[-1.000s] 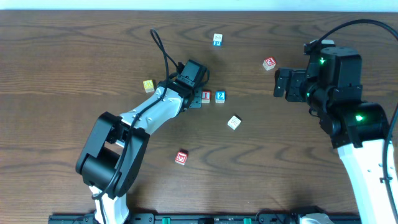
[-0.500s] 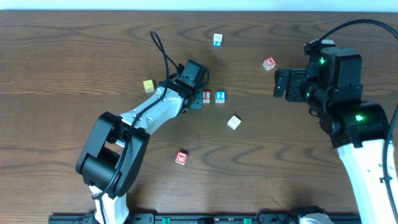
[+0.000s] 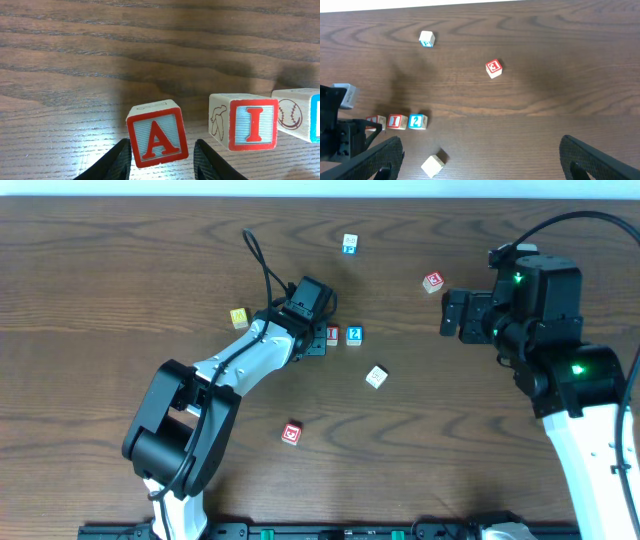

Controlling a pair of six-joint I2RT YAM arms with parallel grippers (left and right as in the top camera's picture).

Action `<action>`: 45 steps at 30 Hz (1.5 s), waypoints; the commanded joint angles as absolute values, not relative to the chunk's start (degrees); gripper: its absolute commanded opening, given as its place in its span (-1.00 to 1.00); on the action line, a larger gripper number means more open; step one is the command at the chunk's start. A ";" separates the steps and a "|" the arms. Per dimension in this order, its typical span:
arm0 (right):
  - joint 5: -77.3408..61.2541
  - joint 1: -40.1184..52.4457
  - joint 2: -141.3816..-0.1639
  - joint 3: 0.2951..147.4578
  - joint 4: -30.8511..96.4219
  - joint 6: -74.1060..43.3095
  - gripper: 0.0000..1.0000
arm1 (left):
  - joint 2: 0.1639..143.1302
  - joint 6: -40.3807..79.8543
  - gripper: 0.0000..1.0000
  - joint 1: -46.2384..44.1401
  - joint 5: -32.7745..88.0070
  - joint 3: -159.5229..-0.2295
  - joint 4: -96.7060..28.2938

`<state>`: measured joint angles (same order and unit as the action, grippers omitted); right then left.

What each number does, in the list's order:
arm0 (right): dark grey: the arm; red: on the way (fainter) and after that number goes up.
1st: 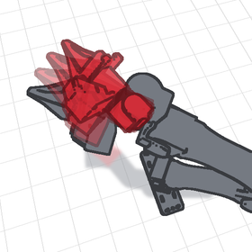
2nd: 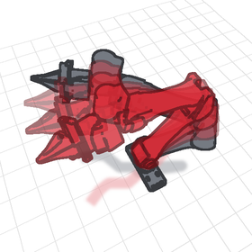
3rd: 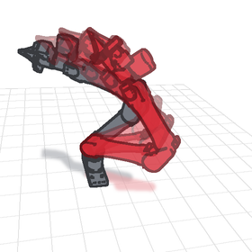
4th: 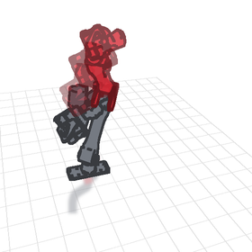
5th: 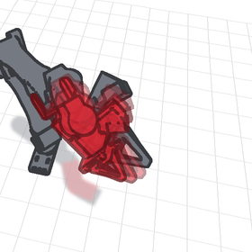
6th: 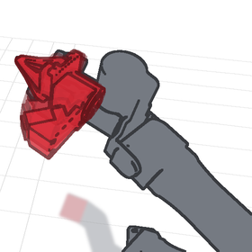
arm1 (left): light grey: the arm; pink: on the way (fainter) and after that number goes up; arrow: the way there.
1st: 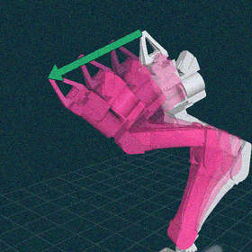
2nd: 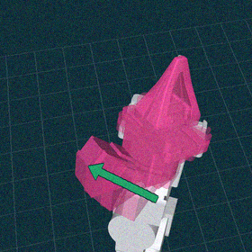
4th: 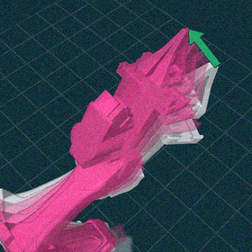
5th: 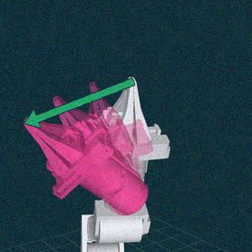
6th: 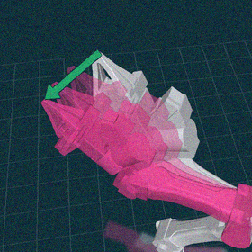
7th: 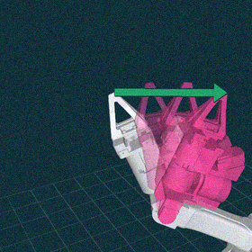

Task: Spell out Ai2
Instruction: 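Carry the 'A' block and place it left of the 'I' block, then push the A, I, 2 blocks together with both grippers to align them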

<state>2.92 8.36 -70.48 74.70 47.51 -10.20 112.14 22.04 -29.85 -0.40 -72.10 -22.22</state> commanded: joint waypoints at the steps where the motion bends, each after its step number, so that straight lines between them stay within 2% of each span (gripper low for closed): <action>1: 2.50 7.90 -70.50 74.89 47.48 -9.74 0.98 | 112.81 21.08 -0.16 -29.82 -0.45 -73.03 -22.37; 7: 2.48 7.90 -70.50 74.89 47.20 -9.69 0.98 | 112.77 18.92 0.02 -29.54 -0.64 -73.78 -21.65; 12: 1.96 7.90 -73.80 74.81 46.89 -8.47 0.99 | 112.40 17.02 0.02 -28.64 -2.70 -80.31 -25.54; 14: -2.57 7.90 -78.39 74.76 46.59 -8.47 0.82 | 112.09 16.45 -0.03 -28.01 -4.34 -85.58 -30.61; 15: -4.99 7.90 -80.38 74.76 46.15 -8.45 0.57 | 111.90 16.27 -0.20 -27.68 -4.95 -87.81 -33.26; 16: -7.75 7.90 -82.72 74.76 45.47 -8.45 0.28 | 111.70 16.29 -0.52 -27.29 -5.13 -89.62 -35.59; 17: -9.93 7.90 -84.73 74.76 44.73 -8.45 -0.21 | 111.57 16.29 -0.74 -26.85 -5.06 -91.11 -37.63; 18: -11.81 7.90 -86.67 74.76 44.03 -8.47 -0.69 | 111.39 16.45 -0.89 -26.26 -4.84 -92.40 -39.79; 19: -14.02 7.88 -89.08 74.76 43.00 -8.47 -0.97 | 111.22 17.02 -0.89 -25.50 -4.38 -93.06 -41.58; 25: -22.26 7.86 -99.35 74.76 39.55 -6.81 -0.97 | 111.24 18.11 -0.88 -21.76 6.15 -89.93 -43.70; 33: -34.65 6.96 -110.13 74.76 36.53 -4.08 -0.98 | 111.24 22.11 -0.89 -20.91 13.61 -77.76 -32.62; 45: -35.40 6.68 -113.73 74.76 33.06 -4.19 -0.97 | 111.26 27.94 -0.89 -19.84 13.74 -69.93 -22.22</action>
<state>-33.95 6.98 -113.21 74.81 33.67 -5.34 111.63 26.09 -20.23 13.37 -70.52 -23.27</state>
